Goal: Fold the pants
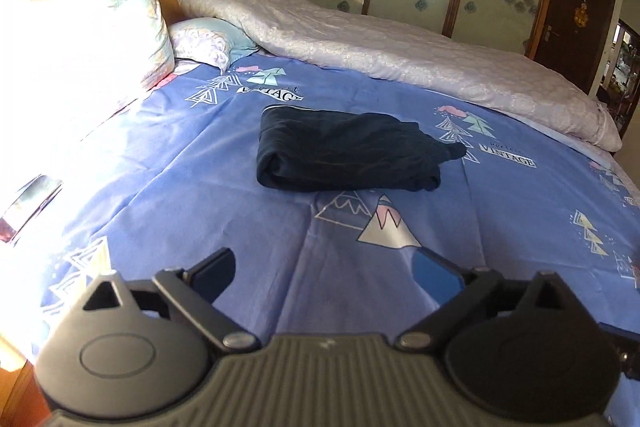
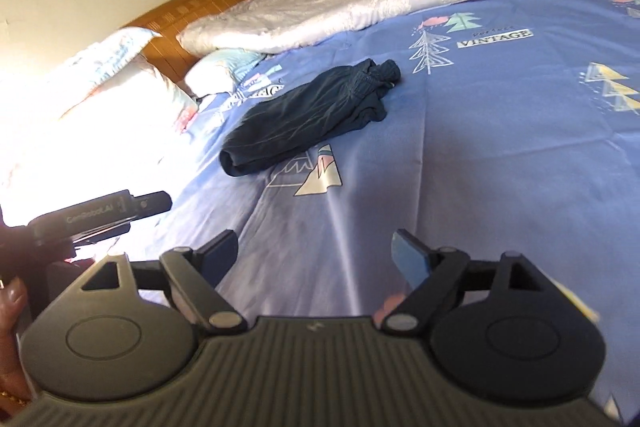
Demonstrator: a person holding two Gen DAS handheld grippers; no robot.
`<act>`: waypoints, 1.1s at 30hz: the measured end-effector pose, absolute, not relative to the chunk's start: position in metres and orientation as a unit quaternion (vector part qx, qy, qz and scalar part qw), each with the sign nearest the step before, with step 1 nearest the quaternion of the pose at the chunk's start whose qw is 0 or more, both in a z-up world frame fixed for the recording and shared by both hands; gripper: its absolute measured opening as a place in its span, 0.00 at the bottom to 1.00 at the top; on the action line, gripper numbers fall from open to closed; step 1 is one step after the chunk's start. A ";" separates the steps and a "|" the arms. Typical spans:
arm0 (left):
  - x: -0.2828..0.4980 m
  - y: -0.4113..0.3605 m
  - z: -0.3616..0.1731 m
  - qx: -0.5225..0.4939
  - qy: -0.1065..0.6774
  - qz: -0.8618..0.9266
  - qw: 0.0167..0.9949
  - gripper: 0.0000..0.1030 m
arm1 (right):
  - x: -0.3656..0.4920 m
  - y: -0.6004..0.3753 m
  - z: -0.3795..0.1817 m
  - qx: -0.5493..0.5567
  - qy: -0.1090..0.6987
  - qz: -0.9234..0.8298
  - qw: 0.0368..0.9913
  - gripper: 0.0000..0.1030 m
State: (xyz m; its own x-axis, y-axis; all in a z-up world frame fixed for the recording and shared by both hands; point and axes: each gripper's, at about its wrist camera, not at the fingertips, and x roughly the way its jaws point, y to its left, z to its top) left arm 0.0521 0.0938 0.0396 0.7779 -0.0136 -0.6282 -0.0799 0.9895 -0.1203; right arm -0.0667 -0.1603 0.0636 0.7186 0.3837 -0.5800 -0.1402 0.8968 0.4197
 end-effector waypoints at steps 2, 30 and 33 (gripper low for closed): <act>0.032 0.088 0.048 -0.067 0.324 0.021 0.943 1.00 | -0.086 -0.163 0.069 0.172 0.331 0.142 0.917 0.86; -0.038 0.023 0.021 0.054 0.359 0.069 0.929 1.00 | -0.150 -0.152 0.063 0.139 0.270 0.097 0.948 1.00; -0.033 0.017 0.011 0.068 0.384 0.065 0.919 1.00 | -0.148 -0.151 0.057 0.145 0.278 0.093 0.945 1.00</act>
